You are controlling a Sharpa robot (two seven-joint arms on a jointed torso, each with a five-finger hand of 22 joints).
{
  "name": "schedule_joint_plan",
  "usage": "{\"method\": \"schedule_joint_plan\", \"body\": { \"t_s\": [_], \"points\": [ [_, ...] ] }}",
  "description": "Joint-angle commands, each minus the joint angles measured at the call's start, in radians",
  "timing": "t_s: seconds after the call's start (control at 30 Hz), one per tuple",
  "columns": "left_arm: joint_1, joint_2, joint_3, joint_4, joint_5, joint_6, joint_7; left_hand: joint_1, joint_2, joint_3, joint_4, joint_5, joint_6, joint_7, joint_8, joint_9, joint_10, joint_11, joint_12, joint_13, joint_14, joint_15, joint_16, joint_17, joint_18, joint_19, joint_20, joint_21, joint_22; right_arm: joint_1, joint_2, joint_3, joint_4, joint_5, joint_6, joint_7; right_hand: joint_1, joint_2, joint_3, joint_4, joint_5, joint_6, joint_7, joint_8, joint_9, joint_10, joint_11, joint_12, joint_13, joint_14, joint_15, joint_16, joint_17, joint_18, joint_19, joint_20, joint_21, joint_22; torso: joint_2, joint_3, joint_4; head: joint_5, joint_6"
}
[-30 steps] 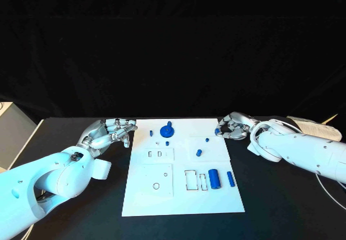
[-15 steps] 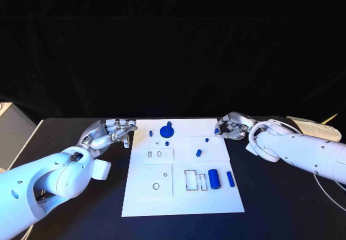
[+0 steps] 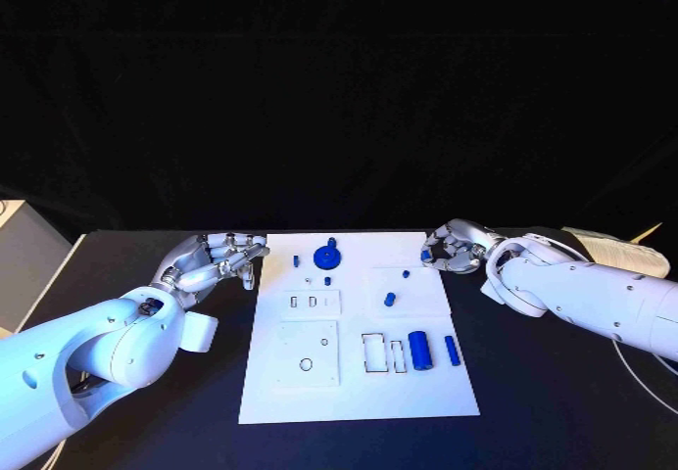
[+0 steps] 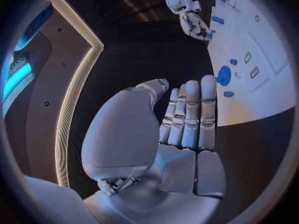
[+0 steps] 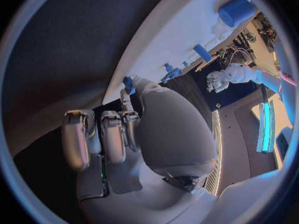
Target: Assemble the parts on the task board
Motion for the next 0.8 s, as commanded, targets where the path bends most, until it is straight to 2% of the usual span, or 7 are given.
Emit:
{"method": "schedule_joint_plan", "body": {
  "t_s": [0.03,0.17,0.23,0.33,0.43,0.8],
  "points": [
    [0.0,0.001,0.001,0.003,0.003,0.018,0.004,-0.012,-0.002,0.004,-0.001,-0.004,-0.009,-0.001,-0.002,0.002,-0.005,-0.001,0.002,0.002,-0.006,0.0,0.005,-0.001,0.006,-0.008,0.001,0.004,0.001,-0.002,0.001,-0.001,-0.001,-0.009,0.008,0.006,0.0,0.013,0.014,-0.003,0.004,0.025,-0.011,0.019,0.008,0.052,-0.016,0.007,0.213,0.105,-0.017,0.004,0.263,-0.01,0.075,-0.015,0.006,0.194,0.0,-0.0004,0.0,0.0,-0.001],
    [0.0,0.001,0.001,0.003,0.003,0.018,0.003,-0.012,-0.002,0.004,-0.001,-0.004,-0.009,-0.001,-0.002,0.002,-0.005,-0.001,0.002,0.002,-0.006,0.0,0.005,-0.001,0.006,-0.008,0.001,0.004,0.001,-0.002,0.002,-0.001,-0.002,-0.009,-0.001,0.011,-0.006,0.019,0.024,-0.009,-0.001,0.046,-0.025,0.042,0.014,0.057,-0.028,0.01,0.217,0.105,-0.031,0.004,0.263,-0.01,0.075,-0.029,0.006,0.194,0.0,-0.0003,0.0,-0.001,-0.001],
    [0.0,0.0,0.001,0.003,0.003,0.018,0.003,-0.012,-0.002,0.004,-0.001,-0.004,-0.009,-0.001,-0.002,0.002,-0.005,-0.001,0.002,0.002,-0.006,0.0,0.005,-0.001,0.006,-0.008,0.001,0.004,0.001,-0.002,0.002,-0.001,-0.002,-0.01,-0.008,0.014,-0.013,0.022,0.029,-0.013,-0.018,0.062,-0.038,0.064,0.022,0.06,-0.039,0.012,0.219,0.105,-0.043,0.004,0.263,-0.01,0.076,-0.04,0.007,0.196,0.0,-0.0002,-0.0002,-0.001,0.0],
    [0.0,0.0,0.001,0.003,0.003,0.017,0.003,-0.012,-0.002,0.004,-0.001,-0.004,-0.009,-0.001,-0.002,0.002,-0.005,-0.001,0.002,0.002,-0.006,0.0,0.005,-0.001,0.006,-0.008,0.001,0.004,0.001,-0.002,0.002,-0.001,-0.001,-0.009,-0.025,0.017,-0.032,0.02,0.027,-0.011,-0.059,0.061,-0.045,0.082,0.027,0.063,-0.047,0.014,0.222,0.105,-0.052,0.004,0.263,-0.011,0.076,-0.05,0.008,0.197,0.0,-0.0001,-0.0008,0.0,0.0],
    [0.0,0.0,0.001,0.003,0.003,0.017,0.003,-0.014,-0.002,0.004,0.0,-0.004,-0.01,-0.001,-0.003,0.003,-0.005,-0.001,0.003,0.002,-0.006,0.0,0.005,-0.002,0.006,-0.009,0.001,0.006,0.002,-0.002,0.002,-0.001,0.001,-0.009,-0.048,0.017,-0.047,0.015,0.021,-0.005,-0.077,0.059,-0.047,0.091,0.029,0.064,-0.048,0.015,0.223,0.105,-0.055,0.004,0.263,-0.011,0.077,-0.054,0.008,0.198,0.0,-0.0003,-0.0002,-0.001,0.001],
    [0.0,-0.001,0.001,0.003,0.003,0.016,0.002,-0.014,-0.002,0.004,0.0,-0.004,-0.01,-0.001,-0.003,0.003,-0.005,-0.001,0.003,0.002,-0.006,0.0,0.005,-0.002,0.006,-0.009,0.001,0.006,0.002,-0.002,-0.002,-0.001,0.023,-0.006,-0.142,-0.015,-0.073,0.008,0.007,0.009,-0.083,0.065,-0.054,0.113,0.034,0.07,-0.054,0.02,0.228,0.105,-0.06,0.004,0.263,-0.011,0.078,-0.058,0.009,0.199,-0.001,-0.0005,0.0,-0.002,0.003]
  ]
}}
